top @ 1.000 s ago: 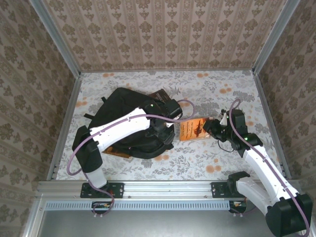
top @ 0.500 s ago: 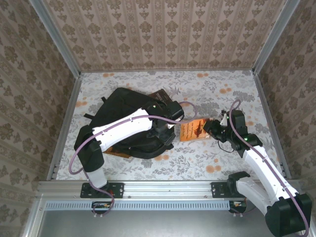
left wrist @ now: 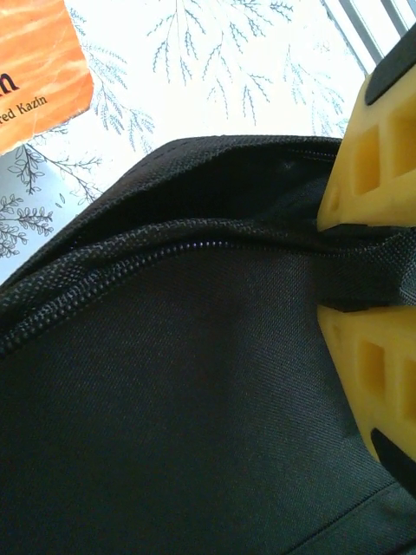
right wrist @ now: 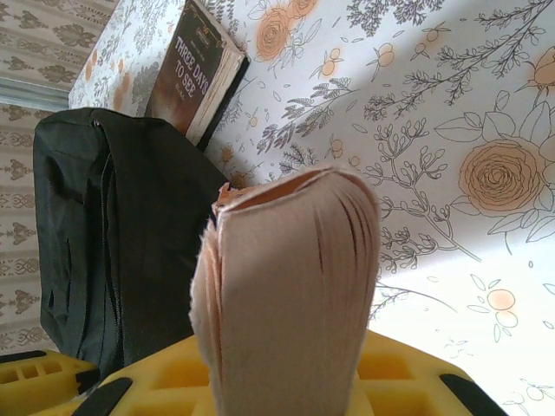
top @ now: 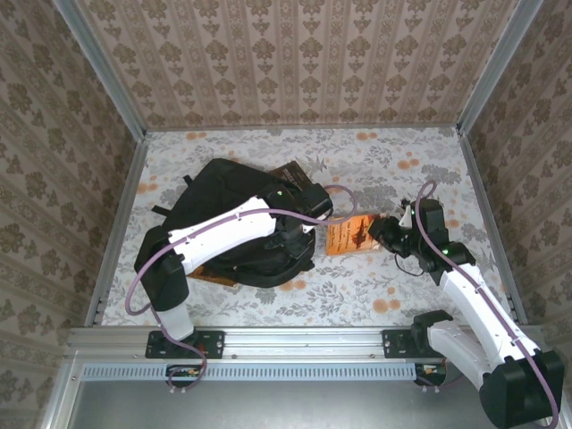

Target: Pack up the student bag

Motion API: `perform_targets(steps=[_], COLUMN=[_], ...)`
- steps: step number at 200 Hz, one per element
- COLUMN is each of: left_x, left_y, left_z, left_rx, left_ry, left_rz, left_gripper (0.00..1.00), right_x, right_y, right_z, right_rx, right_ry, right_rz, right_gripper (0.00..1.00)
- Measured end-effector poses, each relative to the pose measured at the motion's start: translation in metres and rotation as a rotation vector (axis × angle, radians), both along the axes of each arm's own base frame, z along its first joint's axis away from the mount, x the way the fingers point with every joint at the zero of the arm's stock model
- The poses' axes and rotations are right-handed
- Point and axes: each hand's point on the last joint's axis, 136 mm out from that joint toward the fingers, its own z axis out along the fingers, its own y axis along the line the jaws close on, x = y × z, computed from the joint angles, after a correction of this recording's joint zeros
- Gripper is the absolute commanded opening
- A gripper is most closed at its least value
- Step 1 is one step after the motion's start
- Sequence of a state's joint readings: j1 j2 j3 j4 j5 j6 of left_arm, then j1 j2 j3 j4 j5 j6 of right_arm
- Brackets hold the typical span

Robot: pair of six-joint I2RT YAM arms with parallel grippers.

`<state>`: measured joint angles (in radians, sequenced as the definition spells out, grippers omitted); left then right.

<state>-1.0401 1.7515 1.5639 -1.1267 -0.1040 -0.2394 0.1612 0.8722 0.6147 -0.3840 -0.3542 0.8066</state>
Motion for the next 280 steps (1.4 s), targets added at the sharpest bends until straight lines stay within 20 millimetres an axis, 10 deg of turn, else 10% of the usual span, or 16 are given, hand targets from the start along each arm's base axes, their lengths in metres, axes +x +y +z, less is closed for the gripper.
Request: perform_targets(steps=[29,86,167,209,280], left_x=[-0.004,0.001,0.034,0.045,0.047], left_y=[-0.002,0.0,0.063,0.098,0.098], left_z=[-0.006,-0.002,0.097,0.132,0.172], left_rx=[-0.021,-0.119,-0.393,-0.481,-0.569], left_ry=[0.041,0.116,-0.024,-0.077,-0.128], left_rz=[0.003,0.059,0.26,0.367,0.364], left_gripper=[0.0,0.0,0.0,0.0,0.0], right_x=[0.0,-0.001,0.004,0.004,0.029], right_y=[0.0,-0.002,0.011,0.059,0.132], right_z=[0.0,0.007,0.076,0.091,0.089], right_rx=[0.001,0.003,0.101,0.228,0.217], right_ry=[0.001,-0.015,-0.156,-0.113,0.013], right_rz=[-0.001,-0.005,0.034,0.135,0.174], right_gripper=[0.0,0.0,0.0,0.0,0.0])
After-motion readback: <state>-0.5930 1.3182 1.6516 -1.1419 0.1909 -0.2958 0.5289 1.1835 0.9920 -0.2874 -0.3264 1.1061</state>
